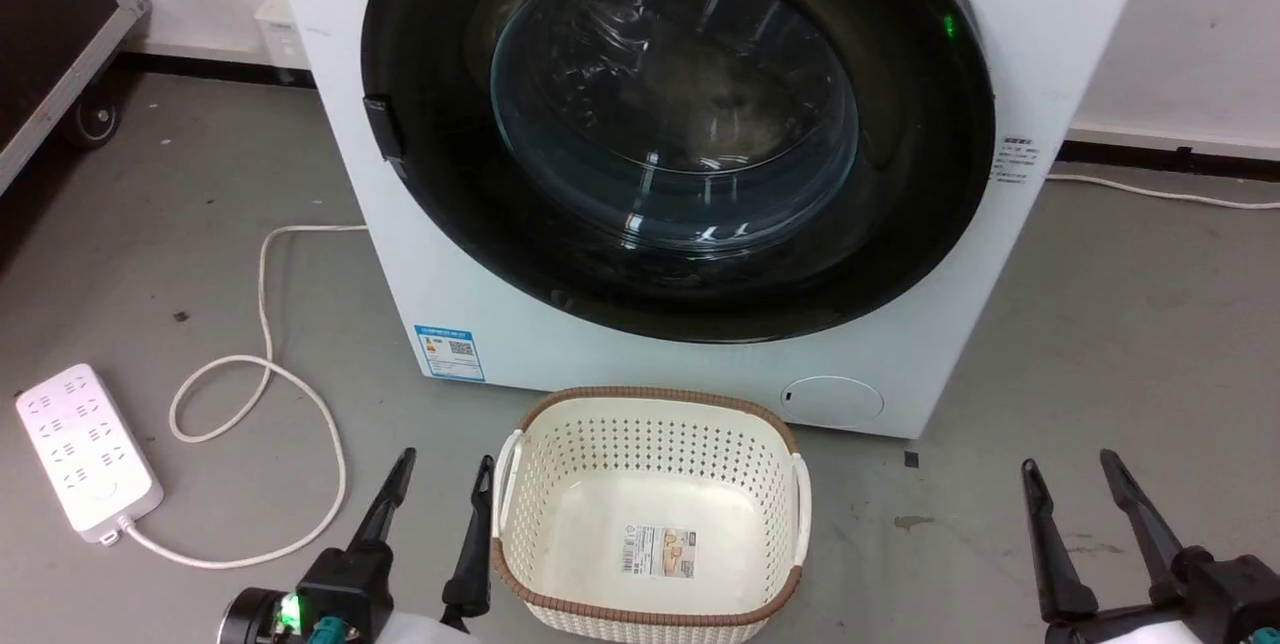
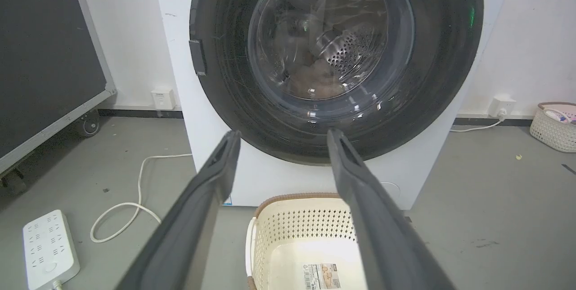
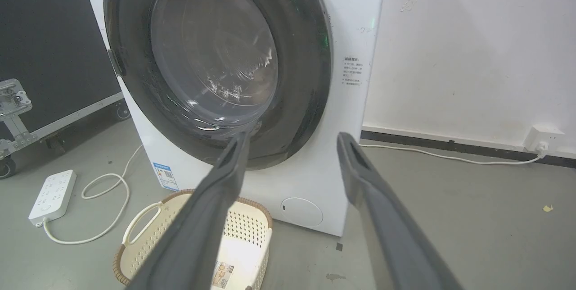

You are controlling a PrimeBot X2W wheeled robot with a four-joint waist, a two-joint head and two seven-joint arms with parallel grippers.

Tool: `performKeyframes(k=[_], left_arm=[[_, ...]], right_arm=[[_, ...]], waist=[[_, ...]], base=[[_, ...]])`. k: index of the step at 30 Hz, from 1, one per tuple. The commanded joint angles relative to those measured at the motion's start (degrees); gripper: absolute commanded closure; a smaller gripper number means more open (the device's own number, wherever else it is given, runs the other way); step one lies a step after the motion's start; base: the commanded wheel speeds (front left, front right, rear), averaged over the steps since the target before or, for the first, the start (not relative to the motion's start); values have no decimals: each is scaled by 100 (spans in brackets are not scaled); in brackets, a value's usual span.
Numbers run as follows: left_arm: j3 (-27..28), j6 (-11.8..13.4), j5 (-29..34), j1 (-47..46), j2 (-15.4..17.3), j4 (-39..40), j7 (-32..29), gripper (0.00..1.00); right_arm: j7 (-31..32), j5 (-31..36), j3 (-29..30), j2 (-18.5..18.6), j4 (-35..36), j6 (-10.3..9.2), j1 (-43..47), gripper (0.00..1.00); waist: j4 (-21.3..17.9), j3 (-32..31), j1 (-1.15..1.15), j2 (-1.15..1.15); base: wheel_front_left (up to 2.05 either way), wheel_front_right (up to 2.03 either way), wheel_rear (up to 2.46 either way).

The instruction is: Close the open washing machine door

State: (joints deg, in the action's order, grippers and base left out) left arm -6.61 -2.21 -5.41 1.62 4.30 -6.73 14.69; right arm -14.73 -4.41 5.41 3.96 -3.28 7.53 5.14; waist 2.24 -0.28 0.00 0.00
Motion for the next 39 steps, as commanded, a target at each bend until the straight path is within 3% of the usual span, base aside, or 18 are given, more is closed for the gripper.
performKeyframes(k=[1, 4, 5, 39], left_arm=[[34, -23, -15, 55, 1, 12, 30, 0], [57, -56, -11, 92, -10, 22, 30, 0], [40, -44, -26, 24, -2, 9, -5, 100], [189, 23, 117, -25, -37, 175, -376, 100]], right_arm=[[-12, 26, -7, -35, 4, -4, 68, 0], [-15, 55, -15, -50, 1, -4, 65, 0], [0, 37, -14, -25, 0, 0, -1, 100], [373, 138, -146, -45, 83, -1, -132, 100]], waist=[[-19, -7, 0, 0], [-39, -12, 0, 0], [-39, -12, 0, 0], [-87, -3, 0, 0]], base=[[0, 0, 0], [0, 0, 0], [0, 0, 0], [0, 0, 0]])
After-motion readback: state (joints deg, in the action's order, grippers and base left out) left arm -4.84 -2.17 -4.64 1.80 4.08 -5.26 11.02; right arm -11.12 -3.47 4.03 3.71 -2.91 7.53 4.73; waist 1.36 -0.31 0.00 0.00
